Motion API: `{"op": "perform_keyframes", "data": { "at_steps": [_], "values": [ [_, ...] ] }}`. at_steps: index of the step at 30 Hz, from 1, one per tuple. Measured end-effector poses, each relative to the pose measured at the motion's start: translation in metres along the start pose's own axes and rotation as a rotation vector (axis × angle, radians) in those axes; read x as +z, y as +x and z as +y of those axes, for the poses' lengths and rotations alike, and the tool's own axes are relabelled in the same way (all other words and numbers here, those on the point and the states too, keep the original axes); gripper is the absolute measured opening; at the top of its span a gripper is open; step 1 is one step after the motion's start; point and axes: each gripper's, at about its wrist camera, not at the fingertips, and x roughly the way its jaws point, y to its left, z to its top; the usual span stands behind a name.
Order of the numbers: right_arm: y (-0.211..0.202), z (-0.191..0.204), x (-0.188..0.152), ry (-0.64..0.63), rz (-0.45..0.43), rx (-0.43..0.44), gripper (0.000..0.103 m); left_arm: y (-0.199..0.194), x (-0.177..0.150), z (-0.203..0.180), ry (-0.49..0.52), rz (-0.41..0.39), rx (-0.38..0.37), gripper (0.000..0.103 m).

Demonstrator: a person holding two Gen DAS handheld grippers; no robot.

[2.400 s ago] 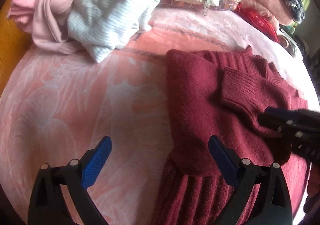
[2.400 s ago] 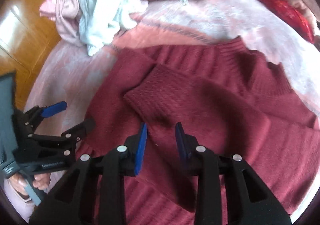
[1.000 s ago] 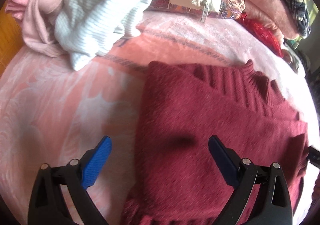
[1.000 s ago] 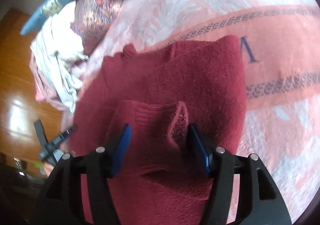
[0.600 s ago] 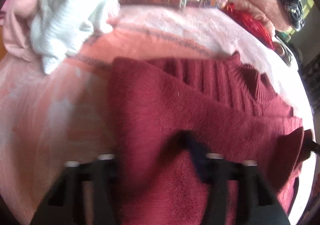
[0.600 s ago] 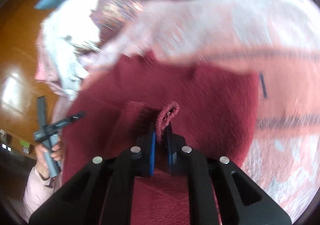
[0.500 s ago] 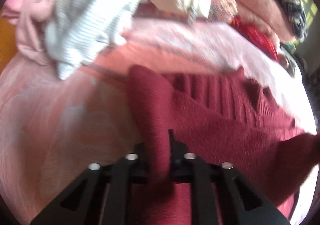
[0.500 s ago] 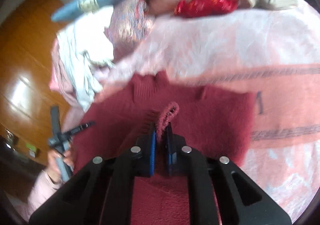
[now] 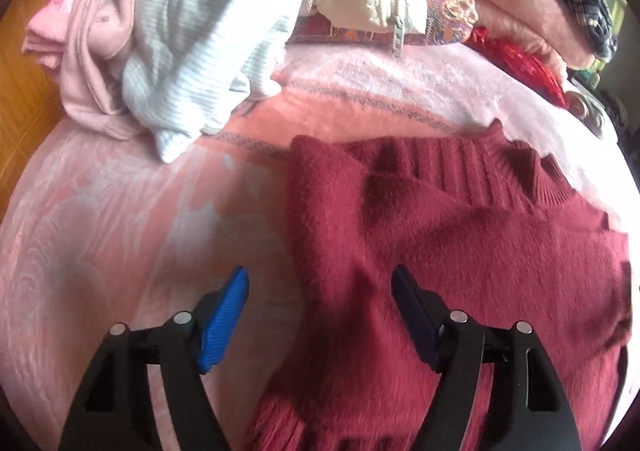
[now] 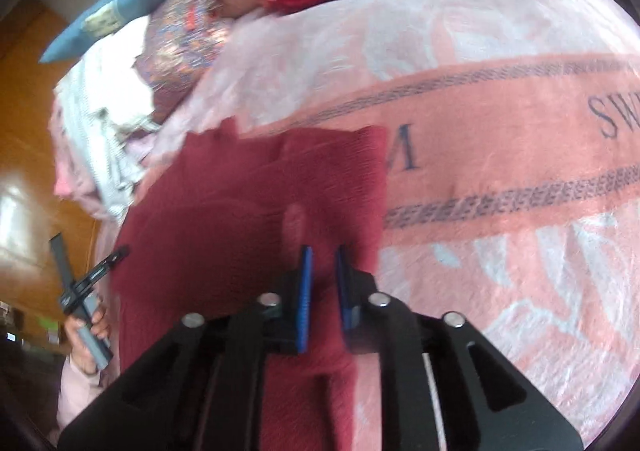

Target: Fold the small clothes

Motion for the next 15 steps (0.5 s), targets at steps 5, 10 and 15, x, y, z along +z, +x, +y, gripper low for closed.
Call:
{"op": "perform_keyframes", "data": {
  "at_steps": [5, 10, 15],
  "values": [
    [0.026, 0.026, -0.007, -0.055, 0.094, -0.061, 0.04, -0.004, -0.017, -0.013, 0.062, 0.046, -0.02, 0.082],
    [0.047, 0.032, -0.007, -0.061, 0.126, -0.093, 0.039, 0.005, -0.017, -0.023, 0.072, 0.073, -0.025, 0.082],
    [0.041, 0.045, -0.007, -0.143, 0.101, -0.14, 0.015, 0.008, -0.012, -0.029, 0.036, 0.1, -0.065, 0.079]
  ]
}}
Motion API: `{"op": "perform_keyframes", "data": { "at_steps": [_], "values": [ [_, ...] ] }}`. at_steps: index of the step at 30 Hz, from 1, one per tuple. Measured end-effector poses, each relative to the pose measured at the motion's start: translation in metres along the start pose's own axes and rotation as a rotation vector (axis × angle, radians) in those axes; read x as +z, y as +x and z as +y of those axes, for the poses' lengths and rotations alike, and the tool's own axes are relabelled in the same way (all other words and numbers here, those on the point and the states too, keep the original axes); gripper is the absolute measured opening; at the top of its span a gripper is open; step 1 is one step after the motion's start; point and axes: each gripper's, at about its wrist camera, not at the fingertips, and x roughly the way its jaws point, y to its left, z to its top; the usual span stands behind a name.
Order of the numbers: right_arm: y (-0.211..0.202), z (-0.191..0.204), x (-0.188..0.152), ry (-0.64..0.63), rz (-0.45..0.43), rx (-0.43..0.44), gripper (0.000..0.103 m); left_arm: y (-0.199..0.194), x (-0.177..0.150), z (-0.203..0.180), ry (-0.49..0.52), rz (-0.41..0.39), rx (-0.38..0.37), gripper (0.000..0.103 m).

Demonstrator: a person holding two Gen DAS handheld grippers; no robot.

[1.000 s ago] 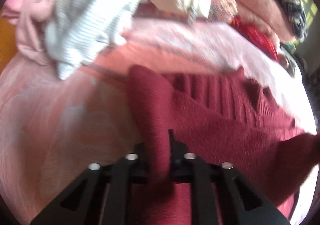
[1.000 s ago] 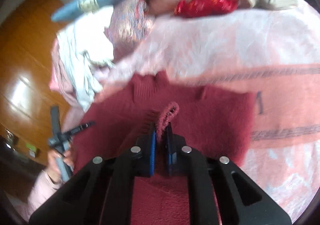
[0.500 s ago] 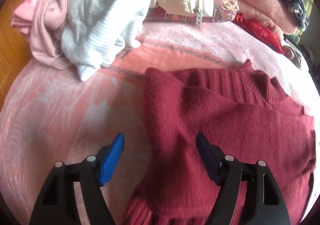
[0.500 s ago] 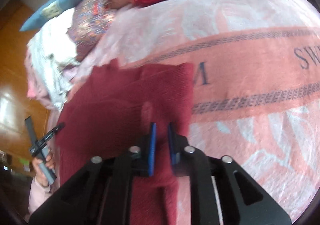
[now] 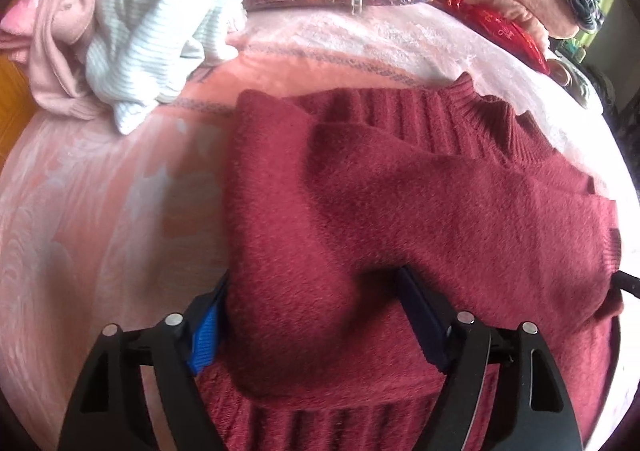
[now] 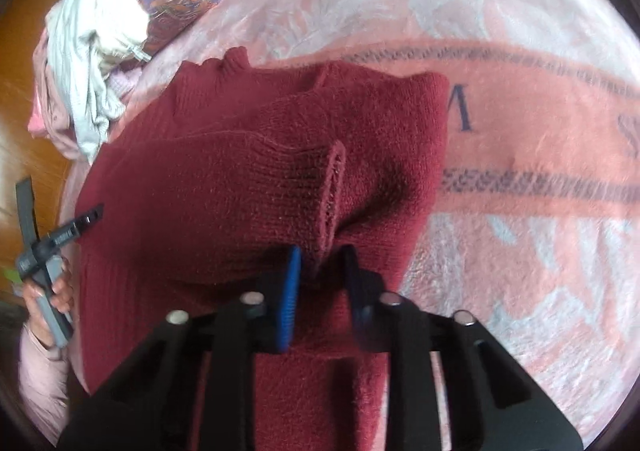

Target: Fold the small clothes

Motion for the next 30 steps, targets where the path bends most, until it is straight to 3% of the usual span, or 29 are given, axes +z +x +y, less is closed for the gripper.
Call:
{"op": "perform_keyframes", "data": {
  "at_steps": [2, 3, 5, 6, 9, 12, 14, 17, 18, 20, 22, 24, 30],
  "values": [
    [-0.008, 0.008, -0.002, -0.064, -0.021, -0.059, 0.007, -0.003, -0.001, -0.002, 0.005, -0.007, -0.004, 0.08],
    [-0.011, 0.01, -0.003, -0.093, -0.028, -0.094, 0.01, -0.004, -0.001, -0.002, 0.006, -0.009, -0.003, 0.08],
    [-0.017, 0.012, -0.002, -0.095, -0.06, -0.134, 0.028, -0.004, -0.002, 0.0, 0.005, -0.004, -0.003, 0.08],
    [-0.019, 0.011, -0.002, -0.089, -0.07, -0.121, 0.034, -0.004, -0.002, 0.001, 0.001, -0.002, 0.002, 0.08],
    [-0.018, 0.014, 0.0, -0.078, -0.061, -0.056, 0.034, -0.007, -0.003, 0.005, -0.006, 0.001, 0.01, 0.081],
    [0.001, 0.011, 0.005, -0.04, -0.014, -0.045, 0.034, -0.006, 0.0, 0.006, -0.003, 0.002, 0.021, 0.084],
    [0.01, 0.013, 0.005, -0.032, 0.01, -0.032, 0.032, -0.001, 0.0, 0.005, 0.002, 0.012, 0.045, 0.086],
    [0.014, 0.016, 0.003, -0.036, 0.017, -0.02, 0.009, 0.007, -0.001, 0.005, 0.013, 0.021, 0.051, 0.088],
    [0.009, 0.018, 0.002, -0.047, 0.007, -0.011, 0.006, 0.008, -0.001, 0.006, 0.012, 0.023, 0.047, 0.088],
    [-0.007, 0.017, 0.0, -0.028, -0.019, 0.027, 0.005, 0.005, -0.001, 0.008, 0.003, 0.03, 0.025, 0.084],
    [-0.014, 0.012, -0.002, -0.013, -0.024, 0.001, 0.005, 0.003, -0.003, 0.009, 0.019, 0.027, 0.032, 0.083],
    [-0.004, 0.004, -0.004, 0.008, 0.01, -0.037, 0.005, 0.007, -0.006, 0.009, 0.037, 0.029, 0.036, 0.084],
    [0.011, -0.004, -0.004, 0.05, 0.03, -0.036, 0.008, 0.016, -0.007, 0.012, 0.015, 0.037, 0.024, 0.092]
  ]
}}
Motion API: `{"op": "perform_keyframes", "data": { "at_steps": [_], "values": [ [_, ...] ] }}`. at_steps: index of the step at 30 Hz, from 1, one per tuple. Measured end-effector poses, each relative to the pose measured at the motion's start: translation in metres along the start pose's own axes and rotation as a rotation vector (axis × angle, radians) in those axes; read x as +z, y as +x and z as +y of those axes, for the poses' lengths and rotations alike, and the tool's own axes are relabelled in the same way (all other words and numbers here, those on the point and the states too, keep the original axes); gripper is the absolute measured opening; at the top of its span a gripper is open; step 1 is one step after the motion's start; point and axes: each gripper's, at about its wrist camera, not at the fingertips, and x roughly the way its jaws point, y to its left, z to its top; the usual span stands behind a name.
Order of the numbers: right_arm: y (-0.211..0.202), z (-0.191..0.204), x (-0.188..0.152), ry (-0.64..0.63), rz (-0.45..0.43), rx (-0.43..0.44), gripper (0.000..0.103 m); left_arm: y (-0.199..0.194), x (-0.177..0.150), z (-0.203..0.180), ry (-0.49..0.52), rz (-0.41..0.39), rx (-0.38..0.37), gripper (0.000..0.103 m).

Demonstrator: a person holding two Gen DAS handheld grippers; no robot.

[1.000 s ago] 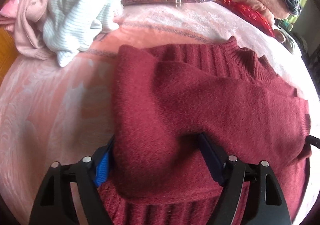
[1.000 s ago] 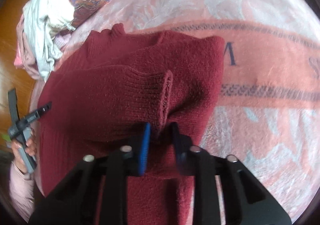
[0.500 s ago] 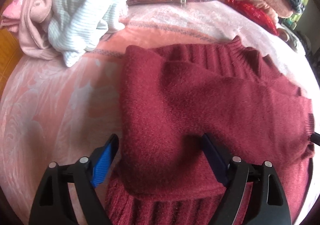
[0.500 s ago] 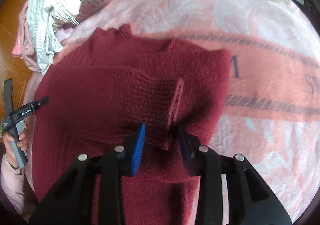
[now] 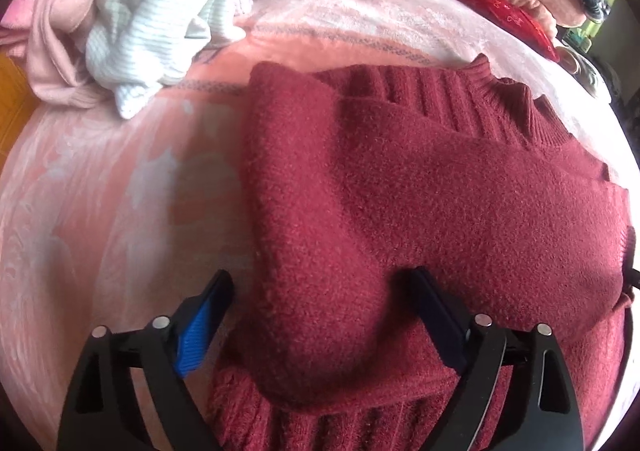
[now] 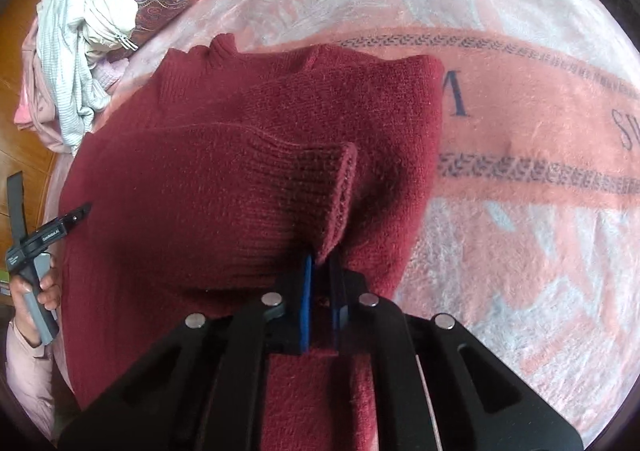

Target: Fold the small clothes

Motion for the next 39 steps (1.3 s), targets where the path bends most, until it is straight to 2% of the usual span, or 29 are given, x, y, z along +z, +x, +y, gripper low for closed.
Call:
{"op": "perform_keyframes", "data": {
  "at_steps": [4, 7, 12, 18, 23, 25, 27, 28, 31, 34, 39],
  "values": [
    [-0.02, 0.0, -0.01, 0.004, -0.029, 0.024, 0.015, -0.008, -0.002, 0.006, -0.024, -0.012, -0.03, 0.092],
    [-0.048, 0.001, -0.027, -0.027, -0.046, -0.009, 0.017, -0.025, -0.01, 0.012, -0.022, -0.007, -0.021, 0.09],
    [-0.088, 0.0, -0.068, -0.032, -0.023, 0.023, 0.017, -0.074, -0.052, 0.023, 0.048, -0.019, 0.019, 0.09],
    [-0.114, 0.009, -0.15, -0.051, 0.043, 0.022, 0.017, -0.114, -0.125, 0.036, 0.091, 0.033, 0.084, 0.09],
    [-0.12, 0.013, -0.229, -0.048, 0.126, 0.015, 0.018, -0.132, -0.179, 0.055, 0.03, 0.119, 0.092, 0.09],
    [-0.121, 0.014, -0.255, -0.046, 0.156, 0.022, 0.028, -0.136, -0.198, 0.063, 0.011, 0.143, 0.086, 0.09],
    [-0.122, 0.013, -0.275, -0.009, 0.171, 0.037, 0.033, -0.138, -0.219, 0.073, -0.011, 0.167, 0.057, 0.09],
    [-0.12, 0.012, -0.283, 0.019, 0.183, 0.052, 0.033, -0.137, -0.226, 0.074, -0.009, 0.176, 0.066, 0.09],
    [-0.117, 0.02, -0.291, 0.025, 0.189, 0.034, 0.033, -0.137, -0.245, 0.074, 0.043, 0.186, 0.103, 0.09],
    [-0.115, 0.033, -0.294, 0.006, 0.184, 0.018, 0.033, -0.137, -0.253, 0.073, 0.062, 0.199, 0.102, 0.09],
    [-0.107, 0.034, -0.307, 0.023, 0.215, 0.009, 0.033, -0.13, -0.267, 0.075, 0.052, 0.245, 0.107, 0.09]
  ]
}}
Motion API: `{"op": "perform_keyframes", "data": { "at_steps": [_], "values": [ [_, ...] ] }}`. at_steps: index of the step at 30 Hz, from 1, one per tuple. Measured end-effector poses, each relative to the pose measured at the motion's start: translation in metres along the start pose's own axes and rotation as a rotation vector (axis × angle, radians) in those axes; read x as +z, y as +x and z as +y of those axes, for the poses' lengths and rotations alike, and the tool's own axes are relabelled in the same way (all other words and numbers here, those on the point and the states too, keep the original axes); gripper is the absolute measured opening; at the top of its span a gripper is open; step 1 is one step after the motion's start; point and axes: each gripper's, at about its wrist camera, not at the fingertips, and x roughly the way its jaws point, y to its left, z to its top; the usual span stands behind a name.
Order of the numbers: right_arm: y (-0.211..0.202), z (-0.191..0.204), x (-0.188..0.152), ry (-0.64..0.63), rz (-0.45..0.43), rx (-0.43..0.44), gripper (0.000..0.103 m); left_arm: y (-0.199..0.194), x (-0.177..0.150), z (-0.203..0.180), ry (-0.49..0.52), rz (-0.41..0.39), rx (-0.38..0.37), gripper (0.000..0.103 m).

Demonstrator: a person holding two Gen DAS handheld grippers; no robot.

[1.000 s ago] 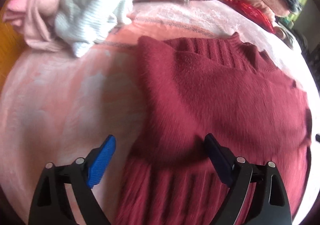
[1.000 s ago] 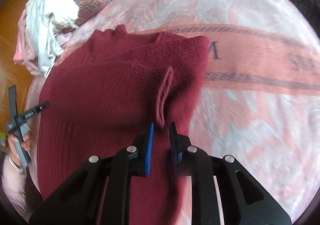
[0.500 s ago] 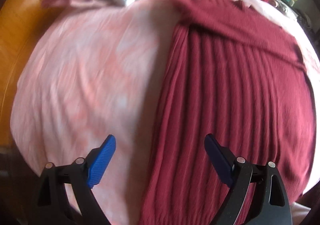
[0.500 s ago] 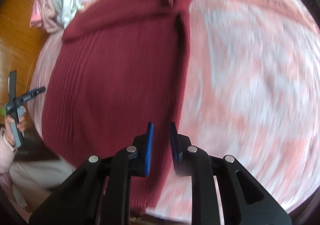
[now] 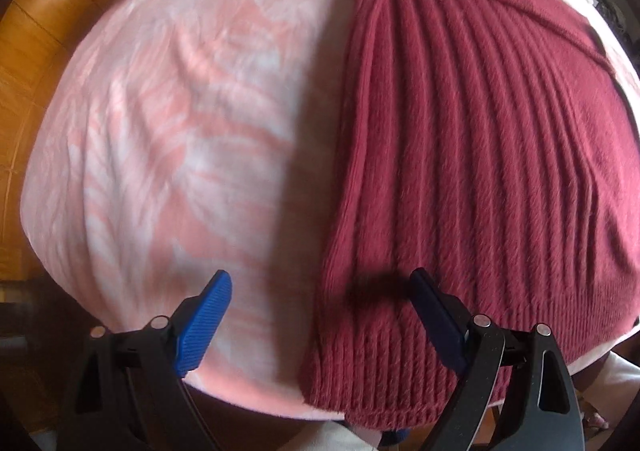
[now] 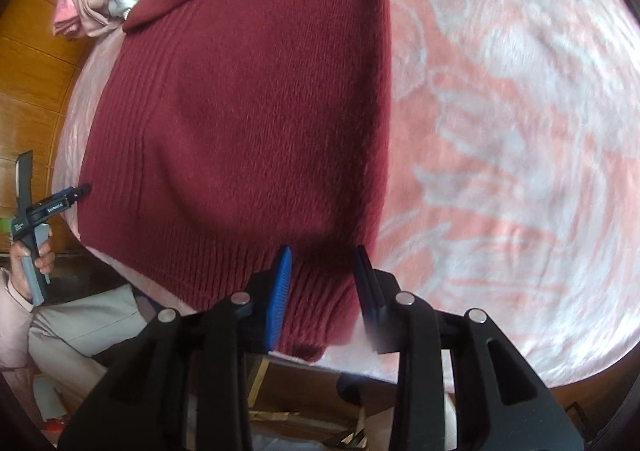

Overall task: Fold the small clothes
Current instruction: 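Move both tools to the ribbed sweater hem and grasp it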

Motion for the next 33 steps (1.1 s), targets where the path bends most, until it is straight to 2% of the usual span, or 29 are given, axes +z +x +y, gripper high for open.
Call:
{"op": "perform_keyframes", "data": {
  "at_steps": [4, 7, 10, 15, 22, 30, 33],
  "values": [
    [0.004, 0.001, -0.005, 0.014, 0.006, -0.005, 0.034, 0.0, -0.009, -0.004, 0.013, 0.007, 0.002, 0.091],
    [0.003, 0.002, -0.009, 0.037, 0.005, 0.013, 0.04, -0.003, -0.011, -0.001, -0.013, 0.025, -0.043, 0.091],
    [0.0, -0.004, -0.015, 0.056, 0.008, 0.008, 0.041, 0.001, -0.013, 0.002, -0.021, 0.048, -0.085, 0.091],
    [0.0, -0.011, -0.024, 0.105, 0.014, -0.021, 0.044, 0.007, -0.018, 0.007, 0.007, 0.031, -0.069, 0.094],
    [0.007, -0.01, -0.036, 0.136, 0.05, 0.018, 0.05, 0.012, -0.019, 0.02, -0.015, 0.044, -0.097, 0.095],
    [0.02, -0.007, -0.032, 0.128, 0.085, 0.015, 0.049, 0.024, -0.022, 0.036, -0.04, 0.07, -0.144, 0.095],
    [0.021, -0.003, -0.032, 0.104, 0.084, 0.006, 0.043, 0.03, -0.023, 0.041, -0.044, 0.08, -0.158, 0.091]
  ]
}}
